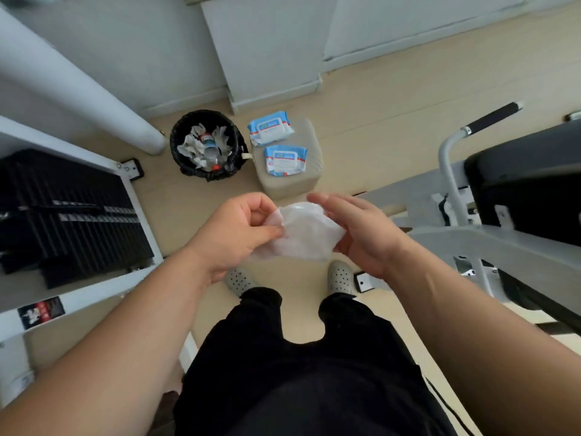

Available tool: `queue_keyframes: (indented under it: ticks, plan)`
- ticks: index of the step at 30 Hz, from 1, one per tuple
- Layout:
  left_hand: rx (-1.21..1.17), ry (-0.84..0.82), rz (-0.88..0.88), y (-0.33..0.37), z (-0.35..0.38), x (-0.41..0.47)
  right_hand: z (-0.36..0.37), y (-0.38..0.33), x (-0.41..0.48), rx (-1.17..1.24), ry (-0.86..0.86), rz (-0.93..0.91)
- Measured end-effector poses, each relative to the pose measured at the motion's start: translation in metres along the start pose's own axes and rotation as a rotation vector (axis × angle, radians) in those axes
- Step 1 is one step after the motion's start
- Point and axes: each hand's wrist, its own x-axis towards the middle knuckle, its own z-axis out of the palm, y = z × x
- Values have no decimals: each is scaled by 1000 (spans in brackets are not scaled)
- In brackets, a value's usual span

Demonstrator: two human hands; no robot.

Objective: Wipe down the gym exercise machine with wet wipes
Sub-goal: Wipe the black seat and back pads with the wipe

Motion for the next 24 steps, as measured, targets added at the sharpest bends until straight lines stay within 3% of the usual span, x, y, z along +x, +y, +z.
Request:
queue_keyframes:
  ticks: [3, 8, 10, 15, 24]
  plan:
    - [108, 35, 73, 29, 13, -30, -10, -6, -31, -34, -157, 100]
    - [173, 160, 195, 53, 69, -81, -32, -4, -66, -132, -365, -49]
    - [145, 250, 191, 47, 94, -96, -44, 0, -81, -93, -372, -99]
    - [127, 351, 138, 25, 139, -130, -76, 26, -115, 29, -229, -162]
    - [70, 231, 147, -21, 180, -176, -95, 102, -201, 65, 146, -314]
